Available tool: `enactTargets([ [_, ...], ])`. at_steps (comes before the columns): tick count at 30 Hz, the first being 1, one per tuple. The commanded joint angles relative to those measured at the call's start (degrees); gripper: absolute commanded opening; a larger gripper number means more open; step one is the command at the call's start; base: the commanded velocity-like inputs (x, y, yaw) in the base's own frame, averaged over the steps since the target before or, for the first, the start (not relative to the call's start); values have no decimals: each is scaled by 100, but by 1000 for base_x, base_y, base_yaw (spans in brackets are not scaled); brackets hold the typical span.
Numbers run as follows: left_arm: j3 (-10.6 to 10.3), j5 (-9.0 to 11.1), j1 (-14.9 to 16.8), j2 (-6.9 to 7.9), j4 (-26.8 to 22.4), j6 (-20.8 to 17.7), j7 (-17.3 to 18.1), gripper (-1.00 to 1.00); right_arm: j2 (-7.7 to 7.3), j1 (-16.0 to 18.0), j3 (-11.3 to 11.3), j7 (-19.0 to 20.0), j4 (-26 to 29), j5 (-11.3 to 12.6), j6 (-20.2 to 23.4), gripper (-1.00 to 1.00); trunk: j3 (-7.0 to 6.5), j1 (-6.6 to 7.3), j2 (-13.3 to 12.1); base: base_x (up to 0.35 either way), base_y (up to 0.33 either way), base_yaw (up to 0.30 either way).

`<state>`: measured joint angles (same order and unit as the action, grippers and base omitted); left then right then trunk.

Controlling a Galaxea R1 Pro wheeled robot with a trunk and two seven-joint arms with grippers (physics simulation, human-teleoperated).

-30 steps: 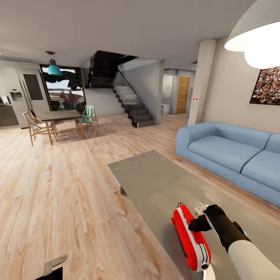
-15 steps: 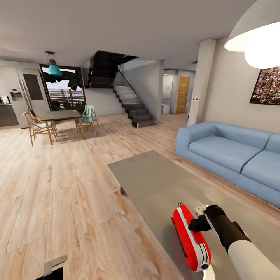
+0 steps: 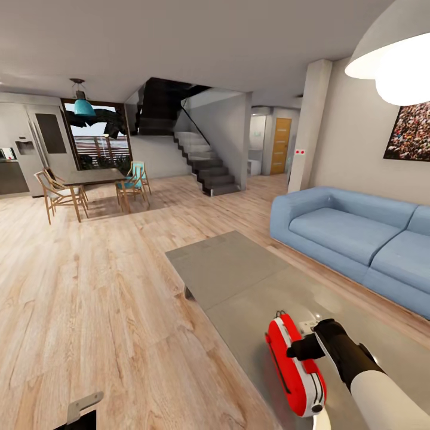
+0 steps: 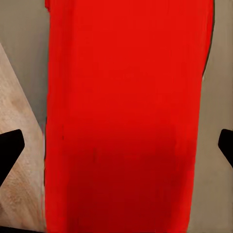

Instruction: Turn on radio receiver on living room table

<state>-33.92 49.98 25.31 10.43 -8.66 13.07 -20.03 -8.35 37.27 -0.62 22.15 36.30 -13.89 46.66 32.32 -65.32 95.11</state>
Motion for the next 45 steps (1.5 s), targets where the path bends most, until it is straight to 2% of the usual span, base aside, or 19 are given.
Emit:
enactTargets([
  [1, 0, -1, 0, 1, 1, -1, 2, -100, 0, 0, 0, 0, 0, 0, 0, 100, 0, 0, 0, 0, 0, 0],
  [8, 8, -5, 0, 7, 12, -5, 12, -100, 0, 0, 0, 0, 0, 0, 1, 100, 0, 0, 0, 0, 0, 0],
  [45, -5, -13, 0, 12, 31, -15, 15, -100, 0, 0, 4, -12, 0, -92, -35, 100, -664, 813, -1484, 0, 0, 0],
])
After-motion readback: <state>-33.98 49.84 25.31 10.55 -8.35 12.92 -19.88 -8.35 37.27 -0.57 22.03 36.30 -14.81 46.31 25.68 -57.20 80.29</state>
